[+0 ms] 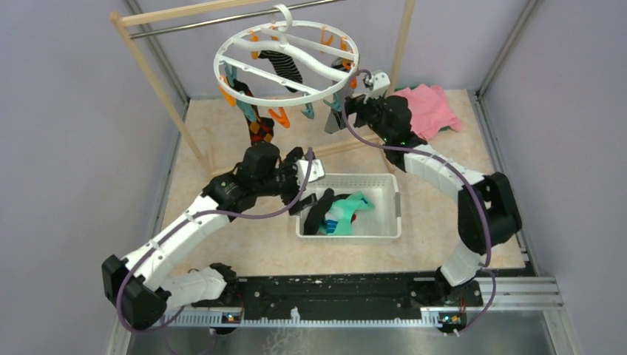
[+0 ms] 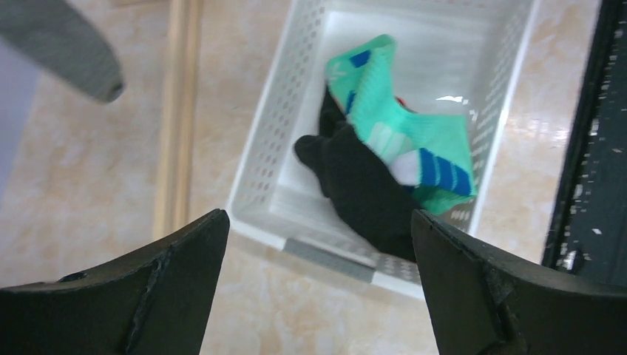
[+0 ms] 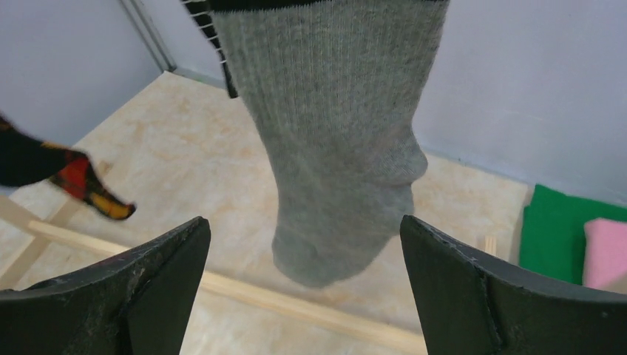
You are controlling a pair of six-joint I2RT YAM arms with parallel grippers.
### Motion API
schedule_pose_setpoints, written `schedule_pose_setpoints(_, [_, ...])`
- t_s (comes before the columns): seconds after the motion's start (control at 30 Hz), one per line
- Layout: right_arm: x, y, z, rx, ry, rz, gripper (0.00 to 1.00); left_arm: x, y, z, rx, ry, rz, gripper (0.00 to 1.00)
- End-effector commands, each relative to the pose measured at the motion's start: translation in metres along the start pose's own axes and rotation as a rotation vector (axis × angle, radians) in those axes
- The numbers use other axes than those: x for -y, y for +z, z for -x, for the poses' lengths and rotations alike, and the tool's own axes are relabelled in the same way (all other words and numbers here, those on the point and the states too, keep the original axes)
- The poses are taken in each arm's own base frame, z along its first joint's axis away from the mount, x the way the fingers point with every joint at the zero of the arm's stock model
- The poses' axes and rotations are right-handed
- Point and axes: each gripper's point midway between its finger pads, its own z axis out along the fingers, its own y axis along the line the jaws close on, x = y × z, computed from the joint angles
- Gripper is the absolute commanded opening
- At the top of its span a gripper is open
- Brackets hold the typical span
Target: Remove the socks clipped to the hanger
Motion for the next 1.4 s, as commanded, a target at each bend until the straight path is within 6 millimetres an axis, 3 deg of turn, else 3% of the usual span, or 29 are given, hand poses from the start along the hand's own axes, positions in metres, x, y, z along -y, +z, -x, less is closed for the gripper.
schedule_pose_setpoints(0.0, [-0.004,0.033,0.085,0.295,-0.114,0.085,0.99,-0.044,-0.046,0.019,0.033,0.088,0.203,0.99])
schedule_pose_setpoints(0.07, [0.0,0.051,0.087,0.336,-0.118,0.076,0.94,-0.063,-0.059,0.013,0.019,0.066,0.272,0.99])
schedule_pose_setpoints(0.13, [0.0,0.061,0.091,0.403,-0.117,0.09,0.8,-0.082,-0.068,0.003,-0.006,0.036,0.339,0.99])
schedule_pose_setpoints(0.27, [-0.007,0.075,0.091,0.458,-0.07,0.134,0.38,-0.107,-0.08,-0.015,-0.035,-0.015,0.417,0.99])
schedule_pose_setpoints(0.33, [-0.014,0.072,0.091,0.466,-0.063,0.156,0.21,-0.114,-0.083,-0.02,-0.044,-0.029,0.44,0.99])
schedule_pose_setpoints(0.37, [-0.017,0.07,0.093,0.472,-0.061,0.163,0.06,-0.116,-0.085,-0.02,-0.043,-0.034,0.449,0.99])
schedule_pose_setpoints(0.4, [-0.02,0.066,0.093,0.477,-0.059,0.162,0.0,-0.118,-0.086,-0.02,-0.04,-0.039,0.454,0.99])
schedule_pose_setpoints(0.63, [-0.04,0.03,0.1,0.509,-0.037,0.196,0.0,-0.123,-0.094,-0.013,-0.002,-0.124,0.477,0.99])
schedule_pose_setpoints(0.77, [-0.042,-0.003,0.088,0.49,0.016,0.2,0.02,-0.122,-0.102,-0.011,0.013,-0.193,0.476,0.99])
schedule_pose_setpoints(0.83, [-0.041,-0.023,0.072,0.472,0.027,0.196,0.27,-0.123,-0.106,-0.008,0.025,-0.209,0.482,0.99])
schedule_pose_setpoints(0.9, [-0.039,-0.04,0.054,0.445,0.032,0.186,0.45,-0.125,-0.11,-0.009,0.03,-0.226,0.493,0.99])
schedule_pose_setpoints(1.03, [-0.025,-0.062,0.032,0.434,0.051,0.146,0.64,-0.129,-0.116,-0.01,0.038,-0.28,0.501,0.99])
schedule_pose_setpoints(1.17, [-0.007,-0.058,0.039,0.436,0.063,0.143,0.81,-0.135,-0.125,-0.009,0.054,-0.363,0.52,0.99])
schedule_pose_setpoints(1.37, [0.006,-0.022,0.056,0.419,0.038,0.194,0.97,-0.142,-0.136,-0.01,0.087,-0.459,0.553,0.99])
